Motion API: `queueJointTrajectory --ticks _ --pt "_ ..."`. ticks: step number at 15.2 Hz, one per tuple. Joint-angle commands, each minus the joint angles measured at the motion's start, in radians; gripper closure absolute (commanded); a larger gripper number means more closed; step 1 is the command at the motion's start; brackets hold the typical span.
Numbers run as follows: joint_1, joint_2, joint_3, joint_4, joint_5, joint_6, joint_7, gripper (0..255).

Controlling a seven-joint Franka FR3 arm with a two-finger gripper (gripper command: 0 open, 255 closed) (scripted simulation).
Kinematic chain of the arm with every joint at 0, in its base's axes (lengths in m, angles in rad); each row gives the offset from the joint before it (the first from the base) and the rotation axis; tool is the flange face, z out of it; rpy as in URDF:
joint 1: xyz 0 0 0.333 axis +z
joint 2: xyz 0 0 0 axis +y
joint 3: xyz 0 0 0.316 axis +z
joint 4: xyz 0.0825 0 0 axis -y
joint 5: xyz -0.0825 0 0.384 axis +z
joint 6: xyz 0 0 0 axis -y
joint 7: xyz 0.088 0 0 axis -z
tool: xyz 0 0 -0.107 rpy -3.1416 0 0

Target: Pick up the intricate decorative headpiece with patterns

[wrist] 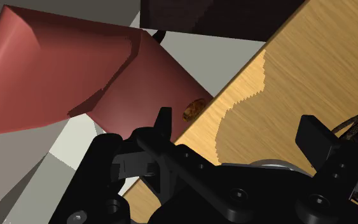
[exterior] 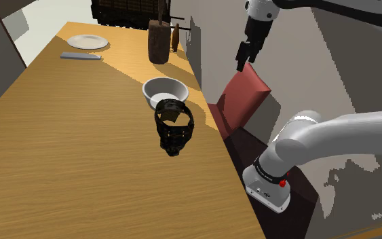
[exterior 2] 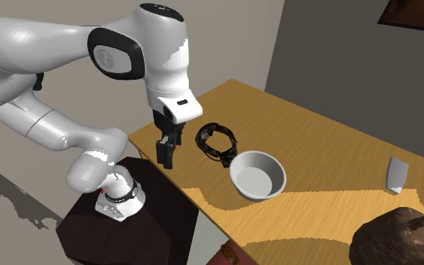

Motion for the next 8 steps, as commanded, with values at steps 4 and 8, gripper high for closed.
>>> queueJointTrajectory --ticks 4,8 --pt "0.016 0.026 0.044 -0.048 0.034 0.083 0.061 0" --pt "0.038 0.081 0.105 -0.093 0.075 0.197 0.14 0"
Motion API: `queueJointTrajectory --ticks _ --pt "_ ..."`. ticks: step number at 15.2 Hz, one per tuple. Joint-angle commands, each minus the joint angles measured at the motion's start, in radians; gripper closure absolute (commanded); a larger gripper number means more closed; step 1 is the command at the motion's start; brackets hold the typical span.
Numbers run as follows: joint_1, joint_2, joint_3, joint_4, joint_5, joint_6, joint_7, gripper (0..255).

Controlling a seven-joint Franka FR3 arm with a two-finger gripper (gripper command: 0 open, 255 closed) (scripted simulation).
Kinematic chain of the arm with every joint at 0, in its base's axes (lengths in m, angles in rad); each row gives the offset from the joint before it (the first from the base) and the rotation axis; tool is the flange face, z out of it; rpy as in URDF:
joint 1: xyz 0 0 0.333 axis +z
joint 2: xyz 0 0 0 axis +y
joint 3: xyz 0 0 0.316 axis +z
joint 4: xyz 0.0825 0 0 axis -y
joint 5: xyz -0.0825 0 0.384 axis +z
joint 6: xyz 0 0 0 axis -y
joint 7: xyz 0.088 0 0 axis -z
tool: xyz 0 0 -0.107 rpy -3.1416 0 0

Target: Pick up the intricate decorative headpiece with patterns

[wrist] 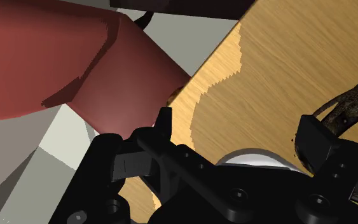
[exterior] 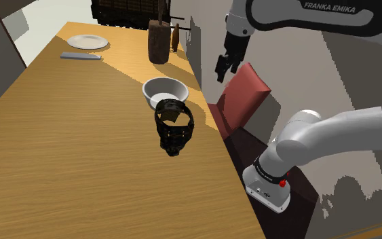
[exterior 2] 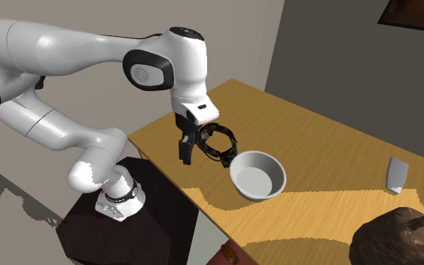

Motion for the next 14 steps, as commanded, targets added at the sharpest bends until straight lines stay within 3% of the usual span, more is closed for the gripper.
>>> queueJointTrajectory --ticks 1,8,14 --pt "0.011 0.033 0.031 -0.019 0.019 0.061 0.04 0" --pt "0.037 0.195 0.14 -0.035 0.058 0.267 0.178 0" --pt "0.045 0.348 0.219 -0.003 0.05 0.405 0.286 0"
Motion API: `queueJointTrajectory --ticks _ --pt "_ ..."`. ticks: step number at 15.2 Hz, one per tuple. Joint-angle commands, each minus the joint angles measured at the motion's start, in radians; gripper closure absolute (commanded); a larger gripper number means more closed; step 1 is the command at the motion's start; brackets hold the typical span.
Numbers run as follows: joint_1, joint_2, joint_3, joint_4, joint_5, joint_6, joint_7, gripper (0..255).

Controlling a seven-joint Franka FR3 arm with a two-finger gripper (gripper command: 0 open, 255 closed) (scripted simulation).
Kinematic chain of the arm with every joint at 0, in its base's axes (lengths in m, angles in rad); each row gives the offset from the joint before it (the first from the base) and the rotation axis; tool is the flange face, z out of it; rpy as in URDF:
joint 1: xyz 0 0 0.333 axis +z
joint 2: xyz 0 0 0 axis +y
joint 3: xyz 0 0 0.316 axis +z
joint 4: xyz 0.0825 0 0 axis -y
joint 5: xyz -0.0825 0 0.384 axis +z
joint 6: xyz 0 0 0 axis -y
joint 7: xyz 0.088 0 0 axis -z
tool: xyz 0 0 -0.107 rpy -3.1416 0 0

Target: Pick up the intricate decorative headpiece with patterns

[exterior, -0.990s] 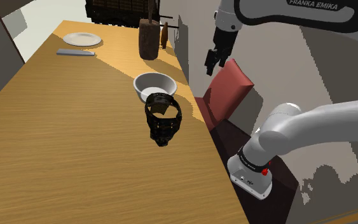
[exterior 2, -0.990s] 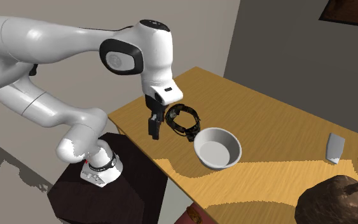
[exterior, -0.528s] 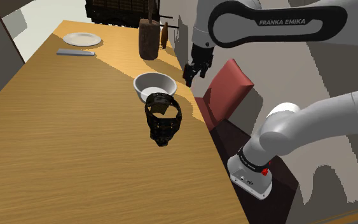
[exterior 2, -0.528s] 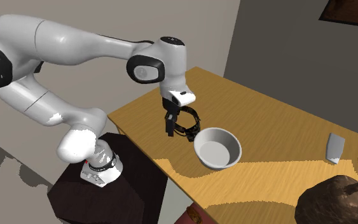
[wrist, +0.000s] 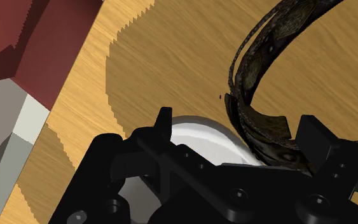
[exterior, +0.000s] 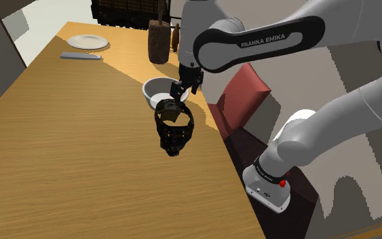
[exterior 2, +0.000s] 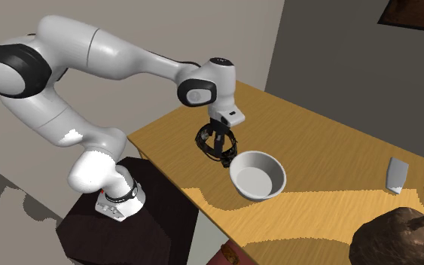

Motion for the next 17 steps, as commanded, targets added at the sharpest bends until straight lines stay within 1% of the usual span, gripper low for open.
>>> queueJointTrajectory --ticks 1,7,9,10,17 --pt "0.001 0.02 0.01 -0.003 -0.002 0.026 0.015 0" --pt "-0.002 0.06 0.02 -0.061 -0.011 0.122 0.03 0" --pt "-0.002 0.06 0.02 -0.061 -0.011 0.122 0.03 0" --pt "-0.002 0.059 0.02 -0.062 -0.011 0.122 0.03 255" --pt "-0.002 0.059 0.02 -0.061 -0.011 0.122 0.03 255"
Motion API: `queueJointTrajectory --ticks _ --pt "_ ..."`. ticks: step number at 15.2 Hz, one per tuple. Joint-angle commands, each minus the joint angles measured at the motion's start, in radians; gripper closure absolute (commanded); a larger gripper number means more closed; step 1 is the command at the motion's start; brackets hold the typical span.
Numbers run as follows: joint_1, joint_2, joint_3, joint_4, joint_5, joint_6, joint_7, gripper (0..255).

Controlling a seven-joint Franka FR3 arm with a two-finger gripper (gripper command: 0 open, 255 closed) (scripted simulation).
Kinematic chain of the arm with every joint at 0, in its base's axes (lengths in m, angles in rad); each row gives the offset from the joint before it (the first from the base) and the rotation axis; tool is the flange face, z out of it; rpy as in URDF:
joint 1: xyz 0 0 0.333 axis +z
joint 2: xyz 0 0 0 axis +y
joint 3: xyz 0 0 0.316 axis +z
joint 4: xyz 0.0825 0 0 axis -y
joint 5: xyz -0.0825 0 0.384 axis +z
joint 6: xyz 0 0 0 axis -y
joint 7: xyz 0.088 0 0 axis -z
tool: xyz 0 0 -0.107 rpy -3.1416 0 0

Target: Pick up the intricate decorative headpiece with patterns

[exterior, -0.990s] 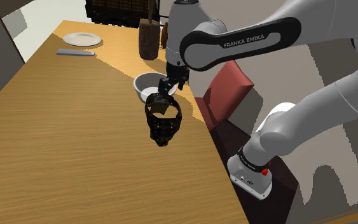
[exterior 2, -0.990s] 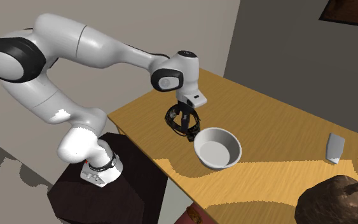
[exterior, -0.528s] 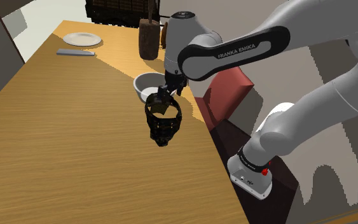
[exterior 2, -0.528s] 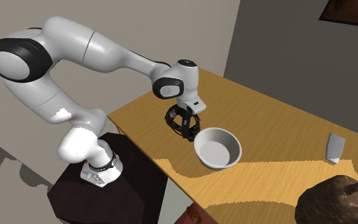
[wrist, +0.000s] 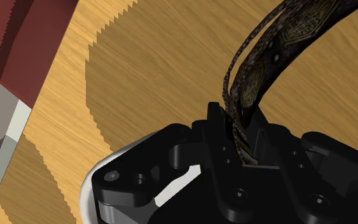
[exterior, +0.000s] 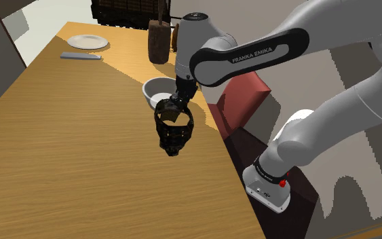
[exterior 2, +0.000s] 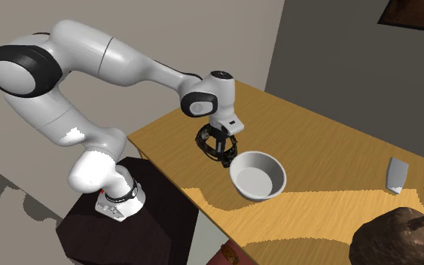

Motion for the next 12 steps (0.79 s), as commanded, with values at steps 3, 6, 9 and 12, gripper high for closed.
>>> queueJointTrajectory --ticks 3,6,9,12 --pt "0.0 -0.006 -0.002 0.008 0.002 -0.013 -0.002 255" --pt "0.002 -0.024 -0.006 0.034 0.006 -0.057 -0.01 255" --pt "0.003 -0.041 -0.011 0.061 0.01 -0.1 -0.016 255" --pt "0.003 -0.055 -0.015 0.091 0.012 -0.143 -0.022 255"
